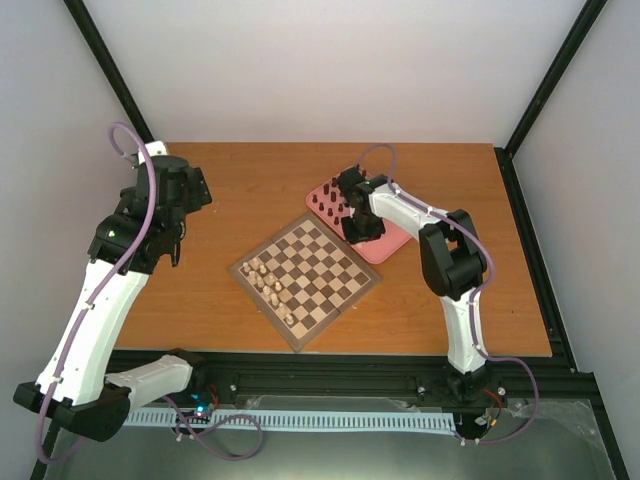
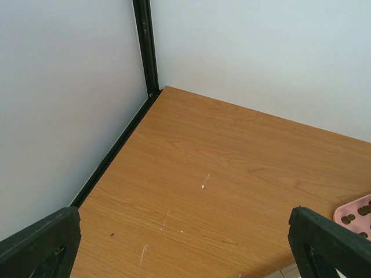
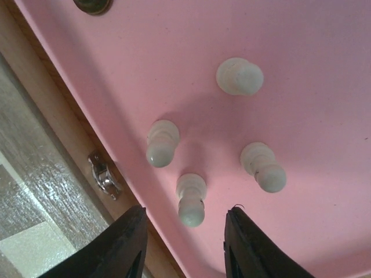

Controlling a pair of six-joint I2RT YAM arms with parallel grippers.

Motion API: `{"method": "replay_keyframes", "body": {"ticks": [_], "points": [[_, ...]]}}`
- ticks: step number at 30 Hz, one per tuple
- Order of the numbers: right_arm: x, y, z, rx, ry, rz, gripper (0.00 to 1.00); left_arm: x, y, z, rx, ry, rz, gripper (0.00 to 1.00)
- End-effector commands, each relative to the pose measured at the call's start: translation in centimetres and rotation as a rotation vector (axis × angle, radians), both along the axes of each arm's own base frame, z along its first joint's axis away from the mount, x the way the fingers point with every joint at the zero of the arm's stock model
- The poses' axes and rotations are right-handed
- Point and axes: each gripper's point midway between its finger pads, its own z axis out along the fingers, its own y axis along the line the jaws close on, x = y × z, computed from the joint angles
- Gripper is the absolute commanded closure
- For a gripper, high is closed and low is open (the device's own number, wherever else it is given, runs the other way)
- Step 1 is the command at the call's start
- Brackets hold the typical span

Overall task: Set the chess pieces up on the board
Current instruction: Pick up the chess piece from the storage box.

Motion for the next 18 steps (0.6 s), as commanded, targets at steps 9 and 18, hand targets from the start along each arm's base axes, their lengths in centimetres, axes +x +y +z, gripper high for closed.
{"method": "replay_keyframes", "body": {"ticks": [9,18], "points": [[-0.39,-0.34,-1.7,-0.012,0.042,-0.006,0.7,-0.01,0.06,0.39,0.026,-0.002,-0.002,0.0],[-0.46,-0.91,-1.15,-0.034,0.03,-0.02,0.9,-0.08,0.13,0.23,0.025,0.001,0.001,0.0]]}}
